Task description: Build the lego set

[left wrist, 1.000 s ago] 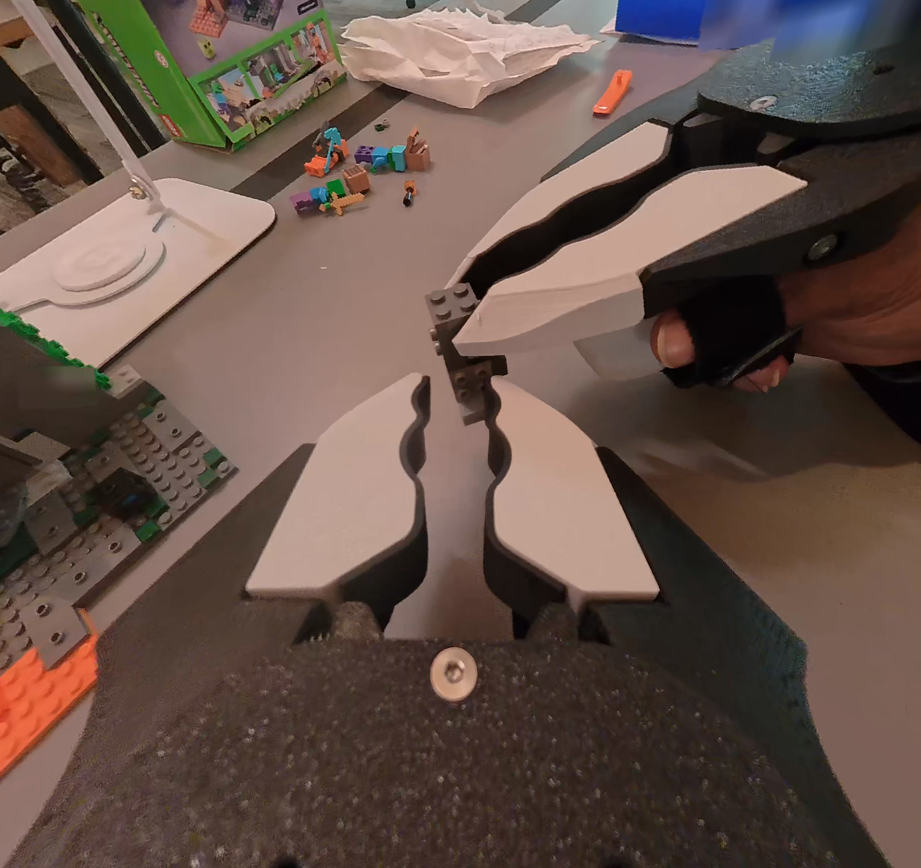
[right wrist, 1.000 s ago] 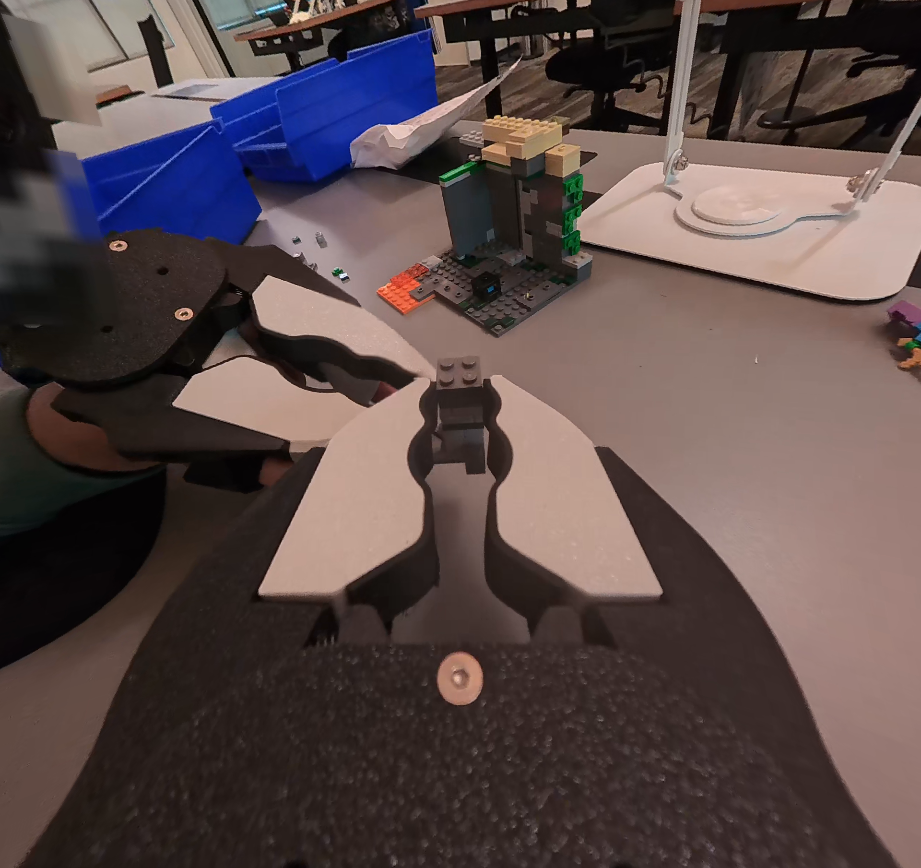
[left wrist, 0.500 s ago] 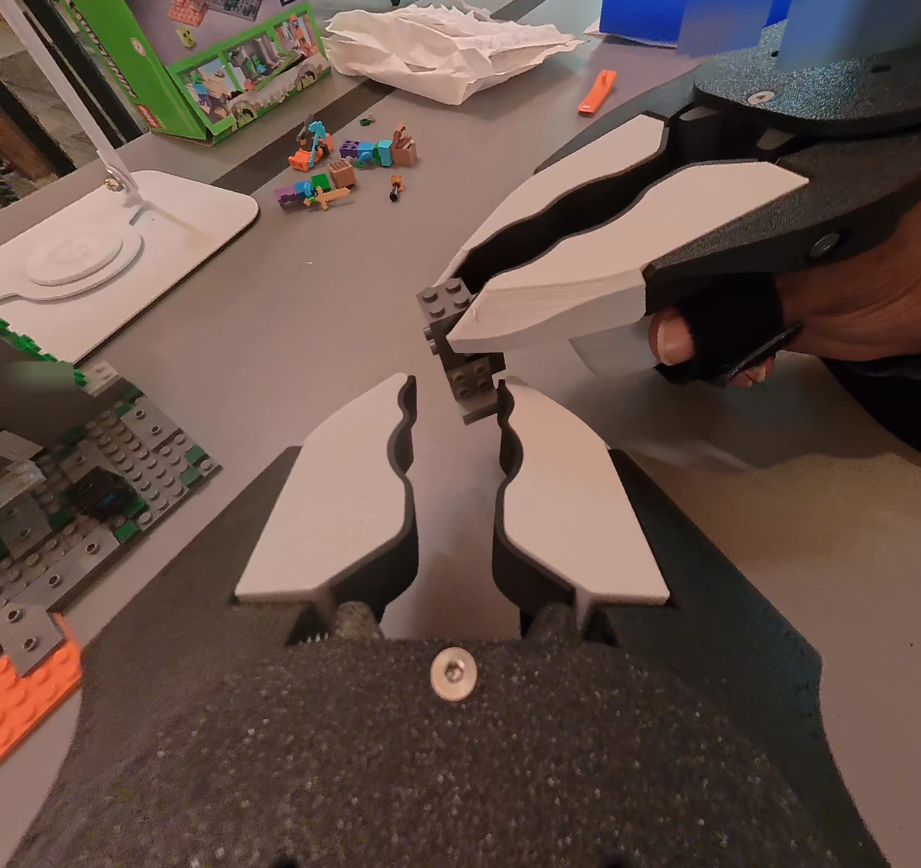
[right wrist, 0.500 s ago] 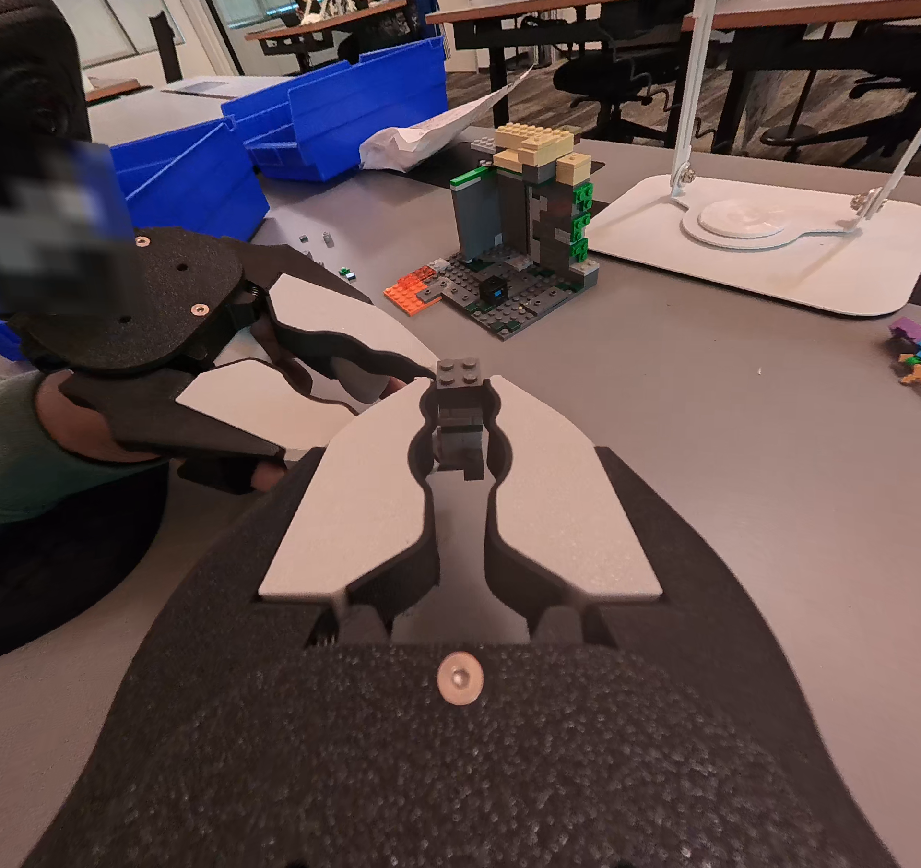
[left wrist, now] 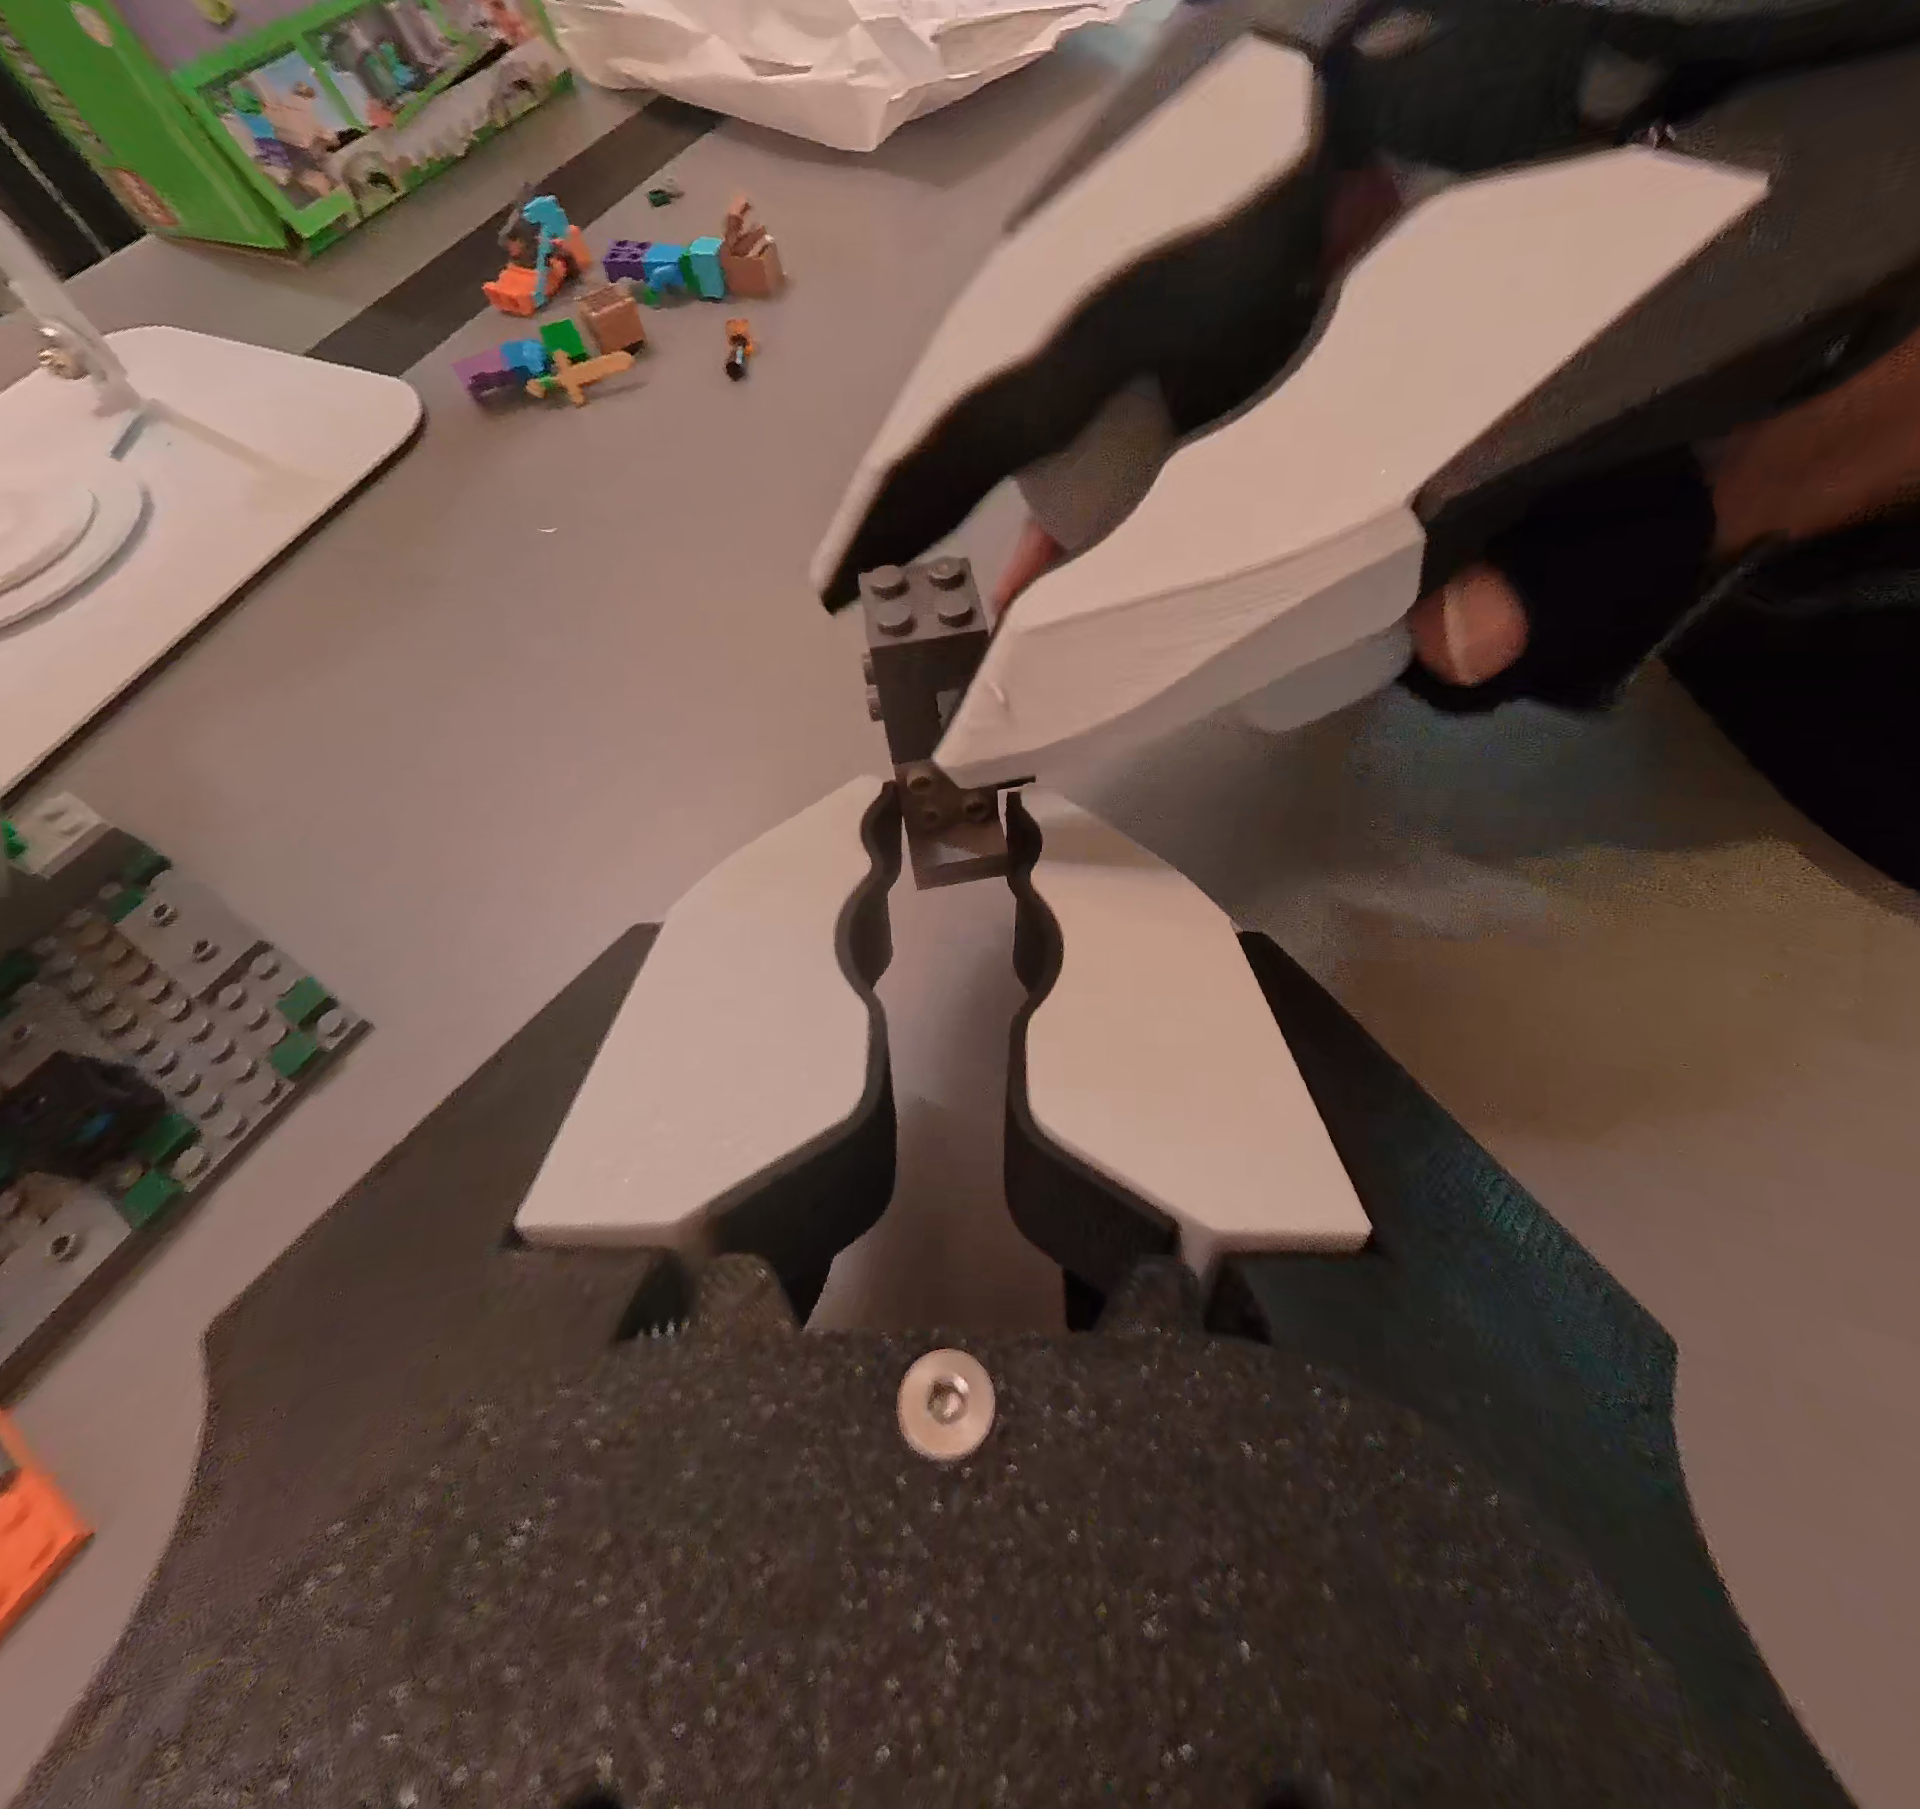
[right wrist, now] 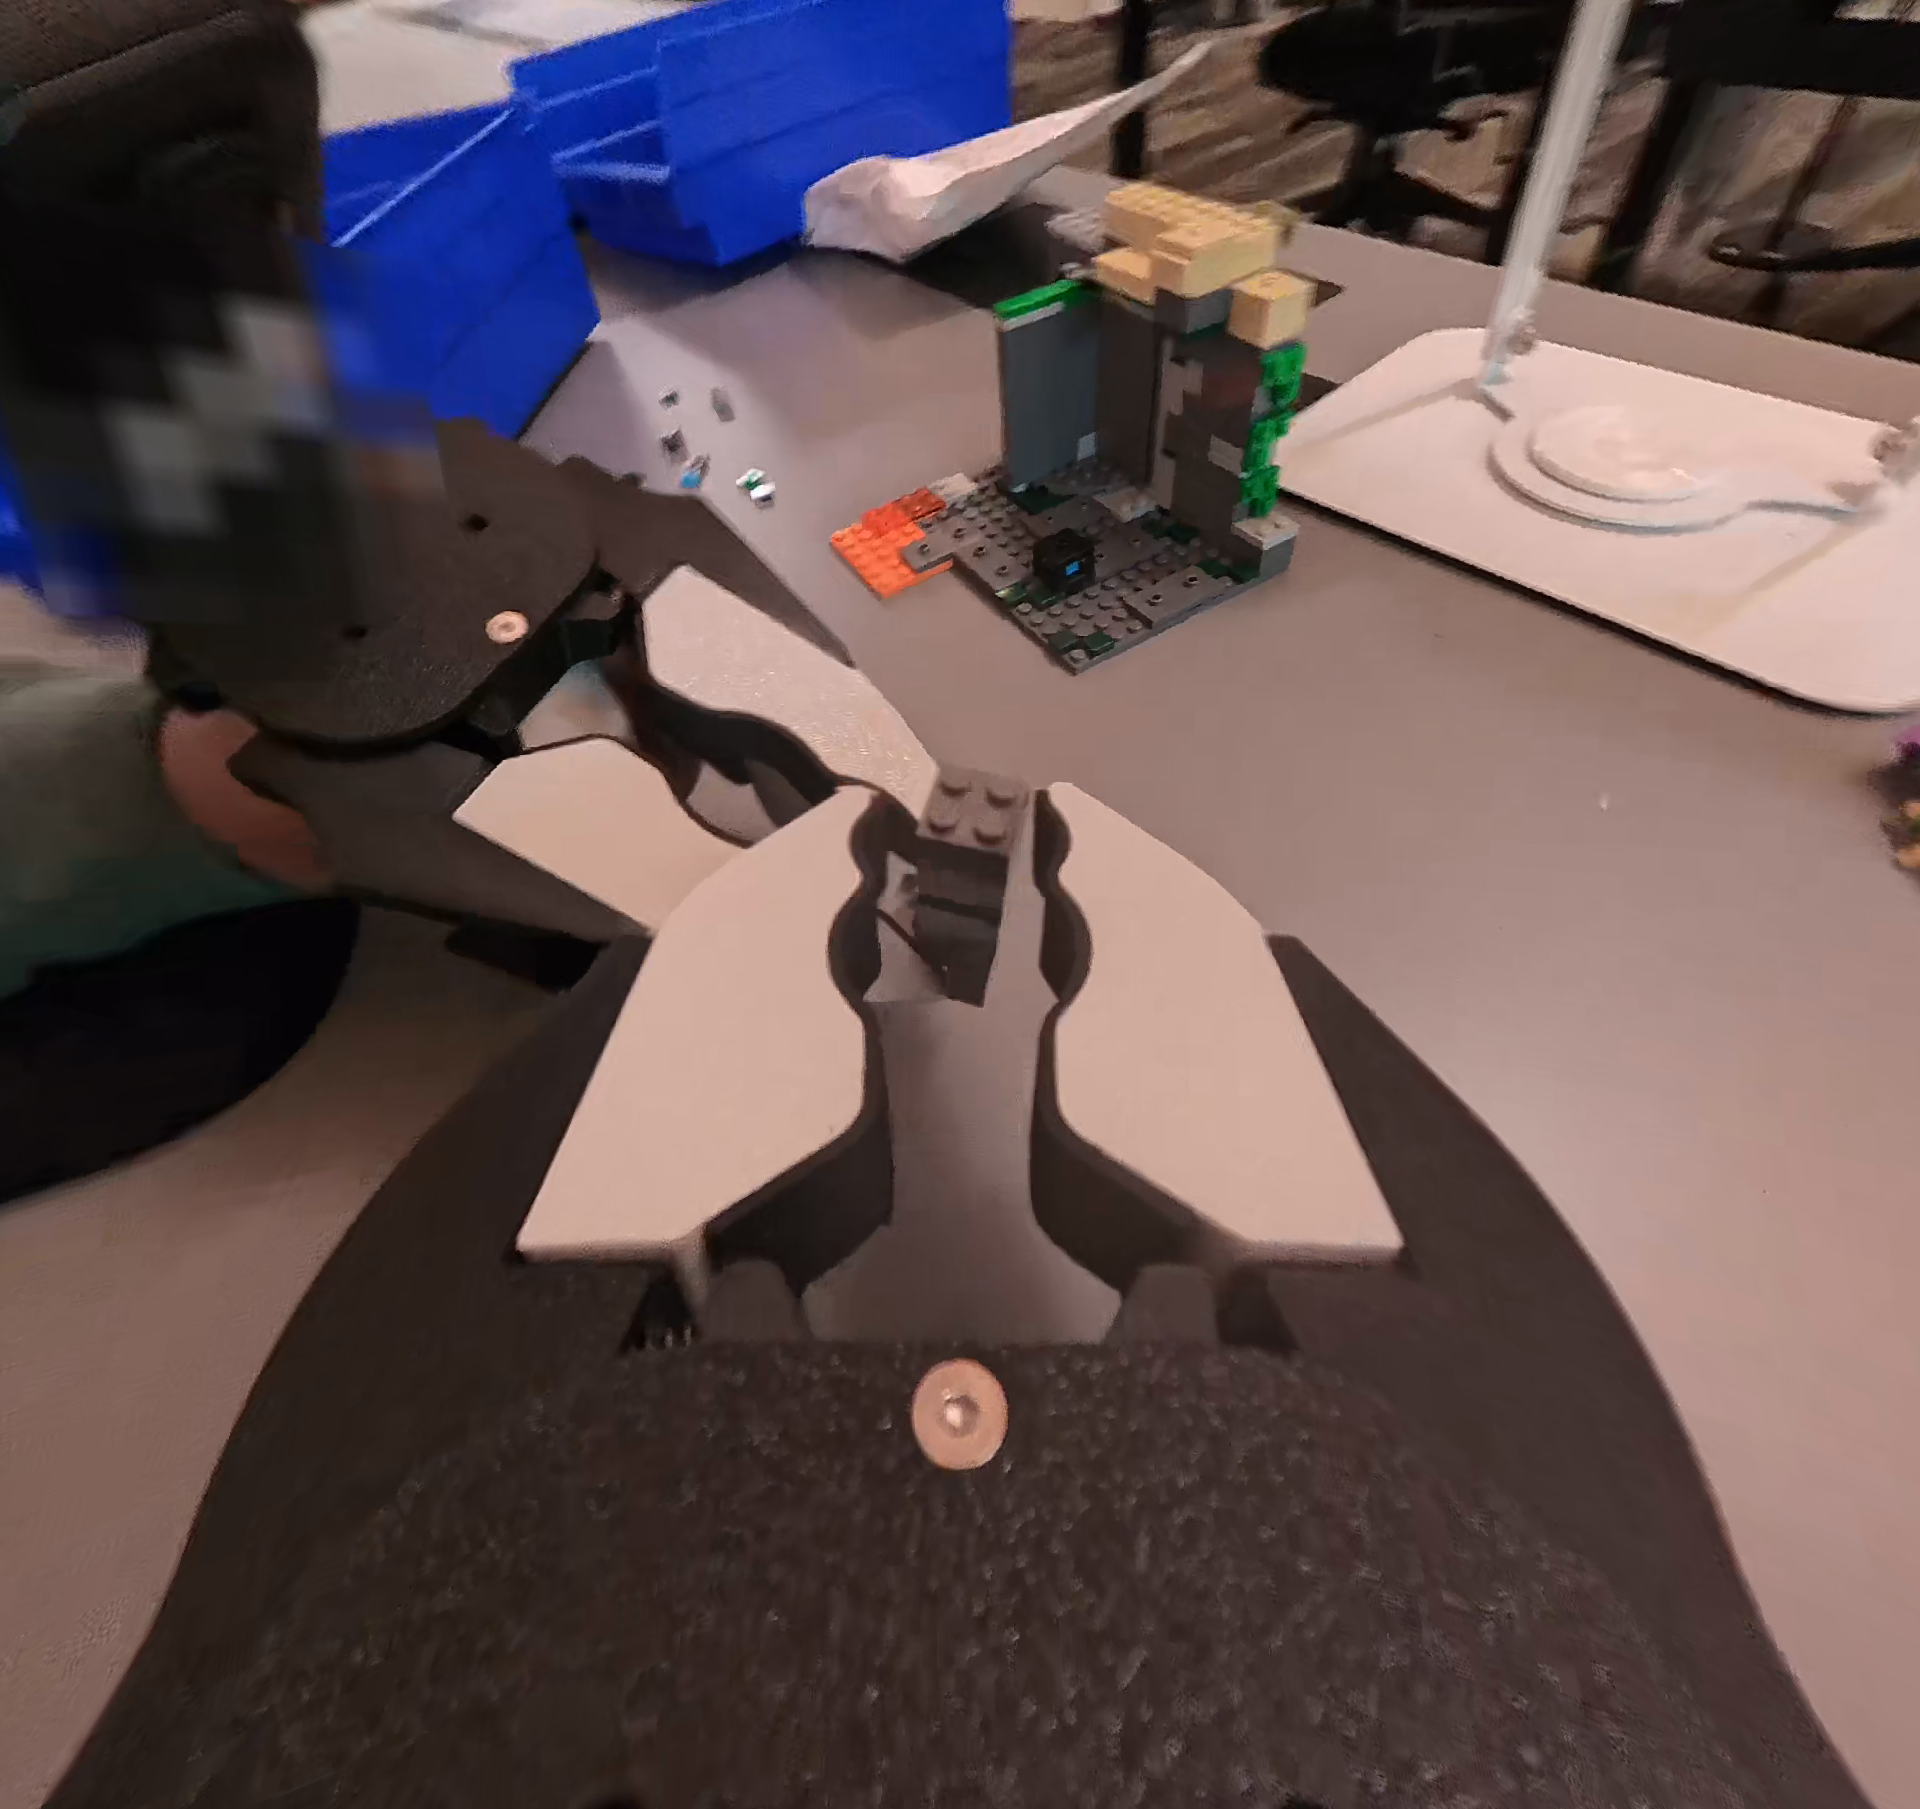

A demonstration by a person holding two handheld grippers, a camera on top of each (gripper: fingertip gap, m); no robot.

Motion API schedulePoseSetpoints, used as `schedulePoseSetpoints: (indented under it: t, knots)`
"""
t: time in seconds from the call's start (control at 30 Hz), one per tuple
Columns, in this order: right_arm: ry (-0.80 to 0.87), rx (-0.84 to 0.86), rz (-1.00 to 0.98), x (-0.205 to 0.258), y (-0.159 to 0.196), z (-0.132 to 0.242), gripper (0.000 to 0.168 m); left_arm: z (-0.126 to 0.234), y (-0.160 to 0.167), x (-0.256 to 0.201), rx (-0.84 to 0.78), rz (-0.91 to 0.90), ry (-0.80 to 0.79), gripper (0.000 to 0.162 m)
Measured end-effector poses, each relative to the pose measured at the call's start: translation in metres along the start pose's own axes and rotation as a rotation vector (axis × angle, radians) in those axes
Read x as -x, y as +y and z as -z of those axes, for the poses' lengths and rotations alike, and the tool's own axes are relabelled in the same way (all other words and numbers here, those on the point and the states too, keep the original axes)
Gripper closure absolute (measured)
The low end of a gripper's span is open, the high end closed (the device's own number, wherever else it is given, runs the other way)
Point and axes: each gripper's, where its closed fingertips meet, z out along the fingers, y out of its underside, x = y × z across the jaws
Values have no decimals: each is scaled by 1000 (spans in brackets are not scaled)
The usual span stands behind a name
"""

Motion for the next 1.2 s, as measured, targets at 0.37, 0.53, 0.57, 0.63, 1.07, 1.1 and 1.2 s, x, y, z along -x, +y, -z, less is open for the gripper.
schedulePoseSetpoints:
  t: [0.37,0.53,0.57,0.63,1.07,1.1,1.2]
  knots:
    - [-426,55,301,22,14,35,129,0,-5,-32,-41,-117,172,144]
    - [-425,74,348,23,18,35,147,0,-2,-39,-28,-139,204,144]
    - [-429,75,349,23,18,36,148,1,-4,-40,-36,-135,201,144]
    - [-417,53,329,22,13,36,148,4,-7,-36,-49,-120,185,145]
    - [-310,163,280,-2,36,4,148,26,2,17,-20,-64,-106,142]
    - [-318,168,290,-1,38,3,148,26,2,16,-18,-66,-105,142]
    - [-330,198,304,1,46,0,147,24,3,15,-11,-70,-100,142]
